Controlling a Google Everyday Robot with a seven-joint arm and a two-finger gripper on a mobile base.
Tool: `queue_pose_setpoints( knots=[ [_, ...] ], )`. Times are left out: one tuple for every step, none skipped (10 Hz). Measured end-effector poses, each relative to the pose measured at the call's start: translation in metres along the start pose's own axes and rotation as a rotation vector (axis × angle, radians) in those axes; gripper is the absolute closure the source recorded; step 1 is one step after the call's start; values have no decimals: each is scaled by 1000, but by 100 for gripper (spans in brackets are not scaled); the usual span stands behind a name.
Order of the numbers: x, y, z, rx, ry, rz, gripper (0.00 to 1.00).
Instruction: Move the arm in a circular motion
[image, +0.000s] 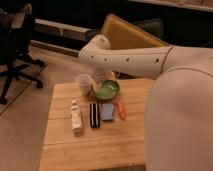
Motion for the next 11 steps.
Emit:
queue_pose_setpoints(
  knots=[
    [-4,-22,1,40,5,27,35],
    [-16,-47,2,85,6,54,35],
    [-29,-56,0,104,-4,51,35],
    [-45,-58,-2,113,-22,36,35],
    [-66,-54,-5,113,-47,14,35],
    [-96,-36,-6,92,-82,-33,35],
    [-111,-22,-7,75,-101,-60,35],
    [-121,-10,-7,57,-115,-83,35],
    [-131,17,-8,12,-138,-123,35],
    [-136,50,-10,-40,-160,-166,35],
    [-137,83,-14,-86,-178,-209,35]
  ],
)
